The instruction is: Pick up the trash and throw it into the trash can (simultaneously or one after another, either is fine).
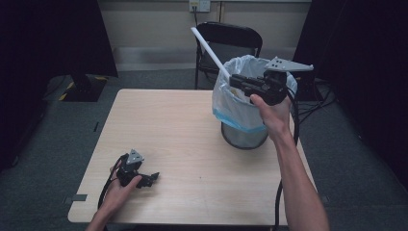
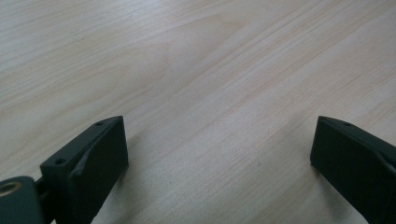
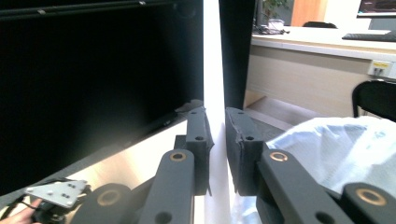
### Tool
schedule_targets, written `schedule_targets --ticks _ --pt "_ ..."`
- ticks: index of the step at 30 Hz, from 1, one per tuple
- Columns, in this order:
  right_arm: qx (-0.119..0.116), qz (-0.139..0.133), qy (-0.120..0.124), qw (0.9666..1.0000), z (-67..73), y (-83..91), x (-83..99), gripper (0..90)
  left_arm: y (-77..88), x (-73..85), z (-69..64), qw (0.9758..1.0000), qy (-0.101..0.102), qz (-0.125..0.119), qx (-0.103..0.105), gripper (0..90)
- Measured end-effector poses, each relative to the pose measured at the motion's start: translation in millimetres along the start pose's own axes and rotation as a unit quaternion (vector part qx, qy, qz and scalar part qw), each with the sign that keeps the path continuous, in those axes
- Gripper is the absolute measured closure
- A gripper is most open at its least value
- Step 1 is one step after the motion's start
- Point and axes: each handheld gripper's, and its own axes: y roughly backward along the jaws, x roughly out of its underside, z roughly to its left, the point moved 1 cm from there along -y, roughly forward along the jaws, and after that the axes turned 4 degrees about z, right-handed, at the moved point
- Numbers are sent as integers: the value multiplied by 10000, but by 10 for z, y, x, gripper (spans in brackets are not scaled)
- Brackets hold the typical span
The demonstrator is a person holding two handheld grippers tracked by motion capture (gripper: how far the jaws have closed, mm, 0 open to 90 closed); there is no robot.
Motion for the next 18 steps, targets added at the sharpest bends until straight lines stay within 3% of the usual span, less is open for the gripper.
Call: schedule_targets --ticks 9,18 --pt "234 108 -108 9996 -158 -10 -5 807 0 0 0 10000 1 0 -1 36" --pt "560 391 -93 9976 -300 -28 -26 806 0 0 0 10000 0 0 1 36"
